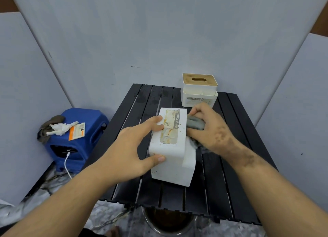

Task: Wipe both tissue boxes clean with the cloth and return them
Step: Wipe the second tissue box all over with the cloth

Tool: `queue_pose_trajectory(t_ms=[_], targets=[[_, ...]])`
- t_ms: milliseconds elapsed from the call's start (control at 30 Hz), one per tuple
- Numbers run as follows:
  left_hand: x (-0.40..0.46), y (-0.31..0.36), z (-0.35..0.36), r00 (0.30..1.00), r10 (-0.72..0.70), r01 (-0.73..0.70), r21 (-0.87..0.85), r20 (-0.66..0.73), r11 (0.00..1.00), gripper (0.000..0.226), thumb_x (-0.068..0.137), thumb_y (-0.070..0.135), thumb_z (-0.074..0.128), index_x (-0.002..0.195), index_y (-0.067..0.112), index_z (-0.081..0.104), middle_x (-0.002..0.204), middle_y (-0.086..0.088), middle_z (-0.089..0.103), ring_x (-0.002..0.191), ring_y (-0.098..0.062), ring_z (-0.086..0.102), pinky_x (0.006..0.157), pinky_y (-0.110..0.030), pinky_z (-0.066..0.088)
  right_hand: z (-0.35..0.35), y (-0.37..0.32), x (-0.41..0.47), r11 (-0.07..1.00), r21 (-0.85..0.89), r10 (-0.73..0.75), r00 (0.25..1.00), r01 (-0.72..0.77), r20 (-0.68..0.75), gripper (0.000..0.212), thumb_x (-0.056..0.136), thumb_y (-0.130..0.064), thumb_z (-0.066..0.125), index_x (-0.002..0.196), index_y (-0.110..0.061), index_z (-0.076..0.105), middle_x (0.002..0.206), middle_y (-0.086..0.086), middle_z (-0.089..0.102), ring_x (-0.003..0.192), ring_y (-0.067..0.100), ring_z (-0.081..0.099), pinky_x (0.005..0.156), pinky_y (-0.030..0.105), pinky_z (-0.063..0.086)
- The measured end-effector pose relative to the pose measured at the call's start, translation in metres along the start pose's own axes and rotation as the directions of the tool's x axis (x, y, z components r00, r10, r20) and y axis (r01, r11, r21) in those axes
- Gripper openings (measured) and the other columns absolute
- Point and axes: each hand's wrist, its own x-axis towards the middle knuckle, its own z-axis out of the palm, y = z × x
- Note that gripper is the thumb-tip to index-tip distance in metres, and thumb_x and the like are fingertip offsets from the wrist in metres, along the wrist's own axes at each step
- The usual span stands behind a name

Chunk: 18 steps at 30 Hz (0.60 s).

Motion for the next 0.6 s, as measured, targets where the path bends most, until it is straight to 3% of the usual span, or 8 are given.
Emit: queue_pose_trajectory(t_ms=[100,200,267,400,467,600], targets=[[0.000,-0.001,-0.001,1.000,0.014,-0.014,0.012,-0.004,1.000,0.074,0.076,0.051,0.080,0.142,0.040,0.049,0.156,0.035,0.033,0.145,-0.005,0.038,0.122,-0.043,0.029,-0.025,0.004,0.003,0.989,0.106,0.104,0.995,-0.103,0.004,0.045,0.079,-0.014,0.080,0.105,-0.024,0.045,0.100,0.001,0.073,0.049,0.016,0.064,0.043,0.026,0.050],[0.000,-0.002,0.000,0.999,0.032,-0.032,-0.034,-0.010,0.999,0.073,0.078,0.040,0.084,0.142,0.035,0.051,0.155,0.035,0.035,0.141,0.010,0.037,0.115,-0.009,0.025,-0.029,0.005,0.002,0.993,0.087,0.086,0.995,-0.083,-0.040,0.045,0.078,-0.014,0.081,0.104,-0.024,0.045,0.100,0.003,0.073,0.056,0.012,0.067,0.047,0.020,0.050],[0.000,-0.002,0.001,1.000,0.020,-0.020,-0.053,-0.011,0.998,0.075,0.077,0.038,0.085,0.143,0.033,0.050,0.152,0.037,0.038,0.139,0.013,0.037,0.107,0.000,0.023,-0.010,0.000,0.000,0.995,0.090,0.042,0.998,-0.039,-0.036,0.043,0.077,-0.014,0.083,0.100,-0.024,0.047,0.094,0.001,0.071,0.060,0.016,0.068,0.048,0.022,0.052],[0.001,0.000,-0.001,1.000,0.008,-0.009,-0.047,-0.019,0.999,0.076,0.076,0.038,0.086,0.143,0.033,0.051,0.149,0.037,0.041,0.137,0.013,0.039,0.105,0.002,0.023,0.001,-0.002,0.000,0.990,0.124,0.069,0.997,-0.065,-0.021,0.041,0.077,-0.017,0.083,0.097,-0.025,0.049,0.088,0.004,0.071,0.054,0.027,0.066,0.039,0.034,0.051],[0.000,0.000,-0.001,1.000,0.006,-0.007,-0.045,-0.025,0.999,0.074,0.077,0.035,0.088,0.141,0.034,0.052,0.151,0.036,0.040,0.138,0.013,0.038,0.107,0.001,0.022,-0.014,0.006,0.003,0.972,0.214,0.105,0.993,-0.092,-0.049,0.042,0.073,-0.017,0.085,0.097,-0.025,0.052,0.088,0.009,0.072,0.050,0.032,0.063,0.045,0.036,0.052],[-0.001,0.000,0.001,1.000,-0.015,0.013,-0.082,-0.021,0.997,0.072,0.078,0.033,0.088,0.140,0.036,0.052,0.152,0.037,0.038,0.139,0.014,0.036,0.108,0.001,0.022,-0.006,0.003,0.000,0.959,0.268,0.124,0.986,-0.091,-0.108,0.031,0.075,-0.012,0.084,0.092,-0.023,0.060,0.086,0.008,0.072,0.041,0.031,0.057,0.039,0.041,0.049]])
